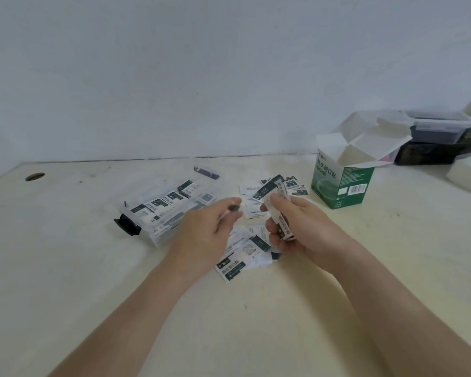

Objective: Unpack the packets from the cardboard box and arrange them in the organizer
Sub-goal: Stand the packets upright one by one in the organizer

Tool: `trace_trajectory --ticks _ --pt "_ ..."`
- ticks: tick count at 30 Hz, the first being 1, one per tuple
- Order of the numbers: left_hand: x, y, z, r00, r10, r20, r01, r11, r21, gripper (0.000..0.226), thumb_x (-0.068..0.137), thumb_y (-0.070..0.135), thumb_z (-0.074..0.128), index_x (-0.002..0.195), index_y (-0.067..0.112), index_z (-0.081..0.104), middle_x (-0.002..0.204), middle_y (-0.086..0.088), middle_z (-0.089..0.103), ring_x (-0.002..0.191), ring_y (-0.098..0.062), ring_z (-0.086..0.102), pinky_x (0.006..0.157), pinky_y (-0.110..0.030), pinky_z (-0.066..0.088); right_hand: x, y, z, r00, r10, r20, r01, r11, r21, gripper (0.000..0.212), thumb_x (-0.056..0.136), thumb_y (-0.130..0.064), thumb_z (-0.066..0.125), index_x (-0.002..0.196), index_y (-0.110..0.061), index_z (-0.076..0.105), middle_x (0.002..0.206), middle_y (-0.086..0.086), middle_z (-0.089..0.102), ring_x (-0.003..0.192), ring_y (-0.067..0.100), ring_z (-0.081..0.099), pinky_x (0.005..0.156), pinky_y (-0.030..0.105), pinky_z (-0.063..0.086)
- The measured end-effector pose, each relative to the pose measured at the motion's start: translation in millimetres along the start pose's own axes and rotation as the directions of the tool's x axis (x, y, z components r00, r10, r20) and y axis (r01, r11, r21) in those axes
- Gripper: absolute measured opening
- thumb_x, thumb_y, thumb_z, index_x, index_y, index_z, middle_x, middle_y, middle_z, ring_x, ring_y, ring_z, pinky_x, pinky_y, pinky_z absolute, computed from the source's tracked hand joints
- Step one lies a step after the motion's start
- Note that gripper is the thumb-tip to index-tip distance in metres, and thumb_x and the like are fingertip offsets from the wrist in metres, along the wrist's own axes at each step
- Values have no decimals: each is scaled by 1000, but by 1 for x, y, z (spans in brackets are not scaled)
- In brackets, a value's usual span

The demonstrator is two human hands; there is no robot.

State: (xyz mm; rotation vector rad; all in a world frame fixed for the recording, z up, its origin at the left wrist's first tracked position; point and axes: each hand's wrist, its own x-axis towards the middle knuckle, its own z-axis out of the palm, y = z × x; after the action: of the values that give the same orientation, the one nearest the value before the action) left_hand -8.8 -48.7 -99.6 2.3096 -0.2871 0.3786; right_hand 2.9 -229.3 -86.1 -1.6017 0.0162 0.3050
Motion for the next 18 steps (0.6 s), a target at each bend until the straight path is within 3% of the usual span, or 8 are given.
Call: trace_trajectory --ticks 1,2,4,8,12,14,16,18 --pt "-1 6 -2 994 -105 -35 92 958 -270 26 100 27 46 118 24 64 95 7 75 76 -1 68 74 -24 55 -1 2 5 999 18 39 -21 997 74 36 98 -43 48 102 -9 62 67 5 55 55 18 51 57 32 40" --pt "-3 15 -2 975 -223 15 197 824 -531 25 100 27 45 111 21 67 94 5 75 84 -5 70 76 -26 55 -5 4 8 995 35 95 -48 990 136 39 97 -45 50 100 -8 62 66 4 53 55 18 49 56 31 39" --pt "-8 30 0 942 -308 133 298 586 -754 29 99 32 45 105 21 71 95 0 75 88 -15 70 73 -29 55 -12 7 17 970 46 237 -101 969 227 47 93 -53 51 97 -7 62 64 5 55 55 18 50 51 27 41" --pt "-17 41 10 952 -223 211 304 593 -746 31 101 33 39 110 35 69 93 3 75 79 -13 70 63 -28 56 -23 2 32 941 -20 338 -70 965 253 39 88 -49 55 87 -12 64 66 7 62 56 17 58 39 21 42" --pt "-13 35 6 943 -178 280 331 584 -741 37 89 50 43 120 44 60 70 8 63 61 -17 52 58 -32 52 -21 0 24 943 -64 325 -49 944 326 22 96 -29 52 92 -9 60 72 9 59 53 19 55 37 18 31" --pt "-10 28 0 968 -167 185 247 752 -611 37 90 48 47 125 38 55 85 7 63 70 -12 58 70 -29 54 -19 0 19 951 -63 304 -50 935 352 20 98 -27 50 97 -9 58 70 9 57 53 19 54 38 19 33" --pt "-9 18 -8 997 -14 78 23 994 -110 32 91 47 51 122 41 54 94 16 63 85 -5 59 78 -28 50 -17 0 14 966 -48 254 -45 936 348 22 100 -28 49 97 -8 60 67 8 56 55 21 56 39 21 38" --pt "-11 15 -15 977 15 211 -97 918 385 39 87 59 48 121 40 55 107 18 60 103 -7 53 85 -31 45 -15 0 9 981 -28 191 -36 945 326 25 100 -30 48 97 -9 62 67 7 56 57 22 56 40 23 40"
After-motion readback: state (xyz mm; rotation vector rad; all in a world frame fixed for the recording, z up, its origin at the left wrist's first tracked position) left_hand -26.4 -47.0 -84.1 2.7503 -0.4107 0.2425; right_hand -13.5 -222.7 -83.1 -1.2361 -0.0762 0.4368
